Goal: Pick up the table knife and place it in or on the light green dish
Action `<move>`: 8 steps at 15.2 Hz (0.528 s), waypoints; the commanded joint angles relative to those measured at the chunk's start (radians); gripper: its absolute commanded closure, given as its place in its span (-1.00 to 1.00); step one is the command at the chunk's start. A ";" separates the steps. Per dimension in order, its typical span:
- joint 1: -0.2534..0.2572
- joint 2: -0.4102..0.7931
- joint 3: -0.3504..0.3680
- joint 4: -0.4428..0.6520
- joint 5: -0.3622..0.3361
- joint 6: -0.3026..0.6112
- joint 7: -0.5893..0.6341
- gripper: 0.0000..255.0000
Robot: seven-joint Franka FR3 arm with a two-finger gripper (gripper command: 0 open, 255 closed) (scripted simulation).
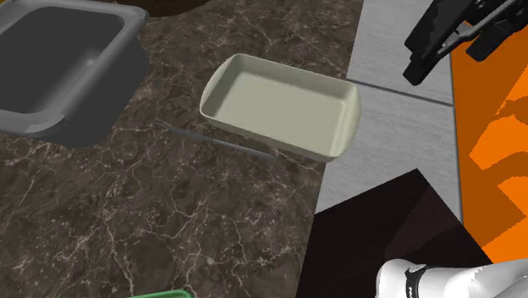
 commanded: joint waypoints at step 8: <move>0.076 0.191 0.058 0.042 0.027 0.155 -0.068 -1.00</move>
